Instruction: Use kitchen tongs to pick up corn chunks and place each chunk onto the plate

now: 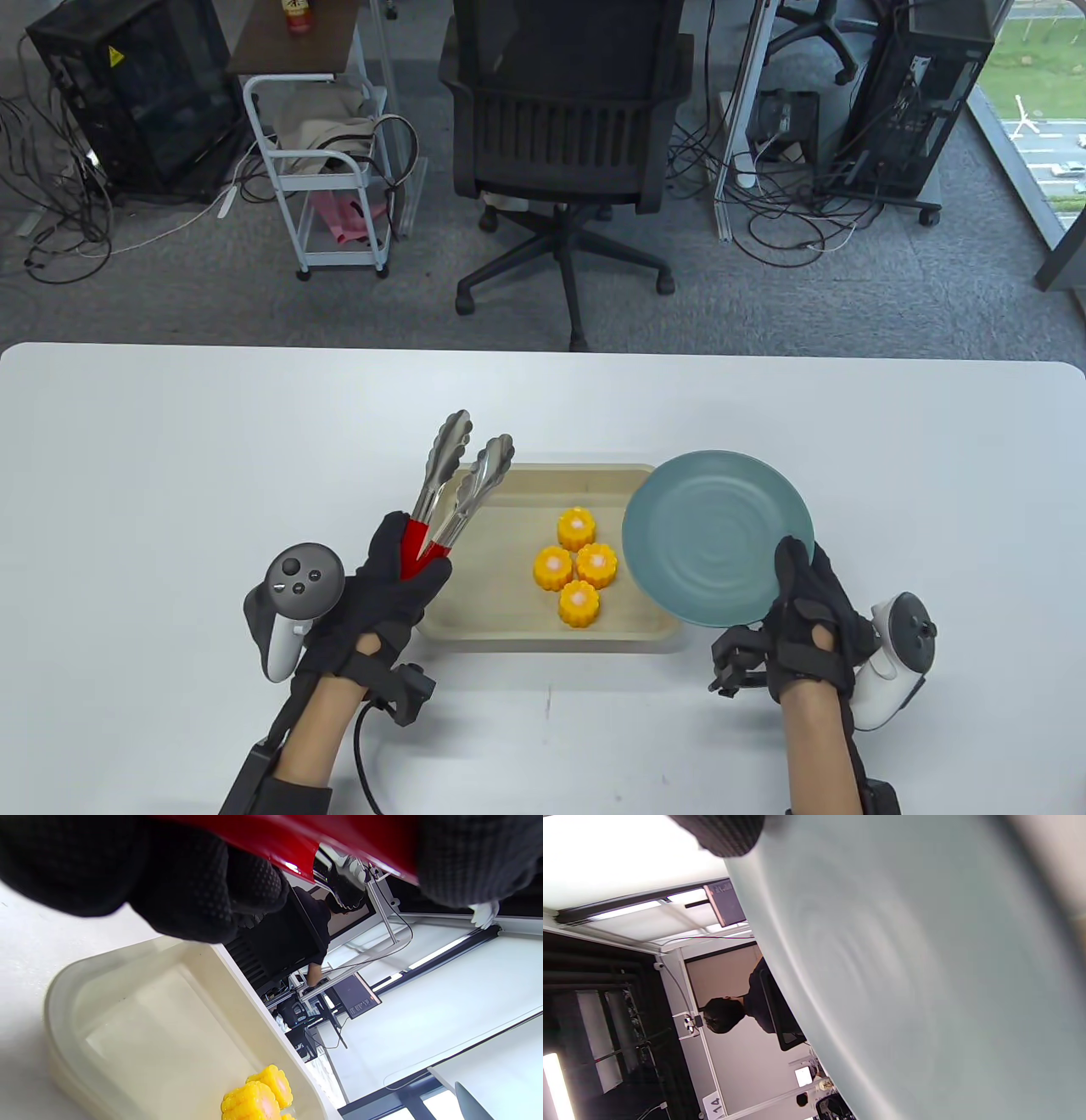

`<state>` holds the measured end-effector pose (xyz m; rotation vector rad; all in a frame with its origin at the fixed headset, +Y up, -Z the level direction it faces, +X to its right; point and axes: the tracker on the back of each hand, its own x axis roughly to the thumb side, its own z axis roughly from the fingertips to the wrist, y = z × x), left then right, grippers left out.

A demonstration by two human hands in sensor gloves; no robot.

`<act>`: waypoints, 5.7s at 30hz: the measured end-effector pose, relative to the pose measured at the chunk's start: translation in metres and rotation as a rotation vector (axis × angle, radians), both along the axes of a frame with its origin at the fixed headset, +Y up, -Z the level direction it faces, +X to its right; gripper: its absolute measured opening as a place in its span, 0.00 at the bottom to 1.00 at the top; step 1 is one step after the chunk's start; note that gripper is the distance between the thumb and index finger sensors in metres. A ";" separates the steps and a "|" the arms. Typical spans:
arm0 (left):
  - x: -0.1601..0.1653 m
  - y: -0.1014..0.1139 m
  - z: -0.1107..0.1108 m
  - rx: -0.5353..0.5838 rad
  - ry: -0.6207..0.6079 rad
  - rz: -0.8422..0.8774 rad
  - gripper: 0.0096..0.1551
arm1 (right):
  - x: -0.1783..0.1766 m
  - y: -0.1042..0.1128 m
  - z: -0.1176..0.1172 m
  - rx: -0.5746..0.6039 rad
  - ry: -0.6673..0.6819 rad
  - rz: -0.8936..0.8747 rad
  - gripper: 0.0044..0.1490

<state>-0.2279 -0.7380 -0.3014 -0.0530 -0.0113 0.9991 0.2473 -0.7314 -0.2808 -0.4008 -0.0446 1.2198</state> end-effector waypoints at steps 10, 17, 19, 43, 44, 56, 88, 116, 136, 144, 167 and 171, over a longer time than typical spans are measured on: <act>-0.001 0.010 0.003 0.014 -0.012 -0.092 0.56 | -0.012 -0.025 0.003 -0.092 0.074 -0.236 0.33; 0.013 0.013 0.008 0.013 0.002 -0.353 0.55 | -0.015 -0.021 0.006 -0.064 0.100 -0.269 0.34; 0.018 0.011 0.008 0.000 -0.005 -0.395 0.54 | -0.015 -0.020 0.006 -0.061 0.105 -0.266 0.34; 0.053 -0.008 0.006 -0.158 -0.065 -0.739 0.50 | -0.018 -0.022 0.005 -0.073 0.173 -0.219 0.34; 0.054 -0.009 0.006 -0.162 -0.067 -0.744 0.50 | -0.018 -0.022 0.005 -0.073 0.175 -0.219 0.34; 0.056 -0.008 0.006 -0.181 -0.070 -0.756 0.47 | -0.019 -0.022 0.004 -0.074 0.191 -0.214 0.33; 0.028 0.040 0.015 -0.047 0.073 -0.555 0.43 | -0.022 -0.025 0.003 -0.096 0.200 -0.182 0.34; 0.160 0.101 0.013 0.218 -0.199 -0.688 0.43 | -0.023 -0.026 0.003 -0.114 0.196 -0.206 0.33; 0.148 0.096 0.006 0.195 -0.161 -0.563 0.54 | -0.020 -0.024 0.003 -0.107 0.172 -0.226 0.33; 0.119 0.084 -0.014 0.114 -0.080 -0.482 0.55 | -0.018 -0.024 0.003 -0.104 0.164 -0.227 0.33; 0.087 0.023 -0.045 -0.150 -0.006 -0.558 0.54 | -0.016 -0.025 0.003 -0.118 0.167 -0.248 0.34; 0.091 0.016 -0.045 -0.158 0.001 -0.627 0.53 | -0.016 -0.025 0.002 -0.118 0.170 -0.249 0.34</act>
